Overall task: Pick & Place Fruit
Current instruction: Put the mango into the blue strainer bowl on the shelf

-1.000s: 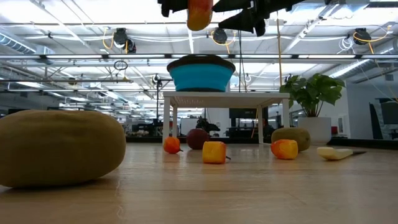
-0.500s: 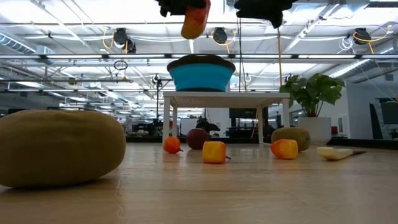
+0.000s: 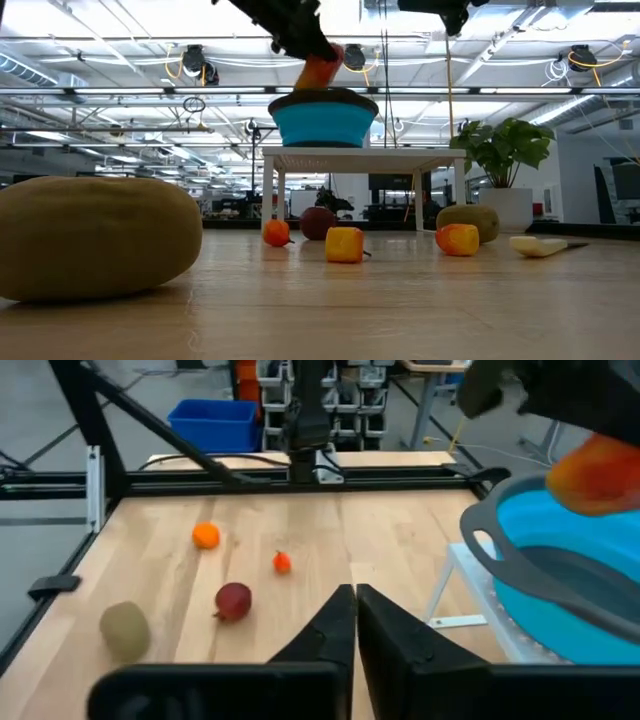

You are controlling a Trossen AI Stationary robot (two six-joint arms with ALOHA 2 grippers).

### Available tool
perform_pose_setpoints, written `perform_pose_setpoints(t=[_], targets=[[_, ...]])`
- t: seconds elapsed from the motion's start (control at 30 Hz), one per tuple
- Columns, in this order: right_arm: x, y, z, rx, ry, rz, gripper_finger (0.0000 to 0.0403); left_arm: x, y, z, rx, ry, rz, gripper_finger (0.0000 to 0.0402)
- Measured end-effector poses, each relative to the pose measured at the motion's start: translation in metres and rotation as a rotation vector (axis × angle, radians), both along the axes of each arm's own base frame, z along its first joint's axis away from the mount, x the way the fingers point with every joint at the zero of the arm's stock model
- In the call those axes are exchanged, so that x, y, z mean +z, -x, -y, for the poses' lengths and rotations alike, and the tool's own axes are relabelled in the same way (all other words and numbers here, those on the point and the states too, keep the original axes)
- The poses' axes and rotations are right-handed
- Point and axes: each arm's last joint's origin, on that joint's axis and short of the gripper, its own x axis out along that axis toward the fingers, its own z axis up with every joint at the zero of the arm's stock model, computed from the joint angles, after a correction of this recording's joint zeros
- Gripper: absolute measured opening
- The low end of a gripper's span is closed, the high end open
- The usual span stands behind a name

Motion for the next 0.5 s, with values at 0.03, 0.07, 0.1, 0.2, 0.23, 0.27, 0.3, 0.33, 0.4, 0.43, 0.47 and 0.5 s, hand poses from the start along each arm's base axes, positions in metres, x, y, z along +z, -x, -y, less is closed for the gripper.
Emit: perform_pose_setpoints(t=[0.03, 0.07, 0.1, 0.2, 0.23, 0.27, 0.3, 0.33, 0.4, 0.43, 0.47, 0.5], targets=[[0.001, 0.001, 0.000, 0.005, -0.002, -0.001, 0.0002, -0.002, -0.002, -0.003, 0.004, 0.002, -0.021, 0.0239], [0.002, 0.004, 0.000, 0.017, -0.003, -0.002, 0.0002, -0.002, -0.004, -0.006, 0.006, -0.001, -0.030, 0.0239], [0.002, 0.006, 0.000, 0.022, -0.002, -0.011, 0.0003, -0.003, -0.006, -0.009, 0.010, -0.001, -0.046, 0.0239], [0.005, 0.012, 0.001, 0.027, 0.010, -0.010, 0.0002, -0.007, -0.010, -0.018, 0.019, 0.012, -0.094, 0.0239], [0.005, 0.014, 0.001, 0.029, 0.019, -0.013, 0.0001, -0.009, -0.011, -0.019, 0.020, 0.015, -0.096, 0.0239], [0.006, 0.017, 0.002, 0.031, 0.021, -0.004, 0.0001, -0.010, -0.011, -0.021, 0.021, 0.019, -0.101, 0.0239], [0.006, 0.020, 0.002, 0.031, 0.021, 0.005, 0.0001, -0.010, -0.010, -0.022, 0.020, 0.023, -0.105, 0.0239], [0.004, 0.024, 0.003, 0.031, 0.021, 0.009, 0.0001, -0.010, -0.009, -0.024, 0.019, 0.026, -0.103, 0.0239], [-0.002, 0.033, 0.004, 0.030, 0.019, 0.014, 0.0001, -0.010, -0.008, -0.025, 0.025, 0.033, -0.100, 0.0239], [-0.006, 0.038, 0.005, 0.029, 0.012, 0.026, 0.0001, -0.010, -0.007, -0.026, 0.027, 0.035, -0.102, 0.0239], [-0.009, 0.042, 0.006, 0.027, 0.005, 0.048, 0.0001, -0.010, -0.007, -0.027, 0.030, 0.037, -0.104, 0.0239], [-0.013, 0.047, 0.006, 0.026, -0.002, 0.072, 0.0001, -0.010, -0.006, -0.028, 0.033, 0.039, -0.109, 0.0239]])
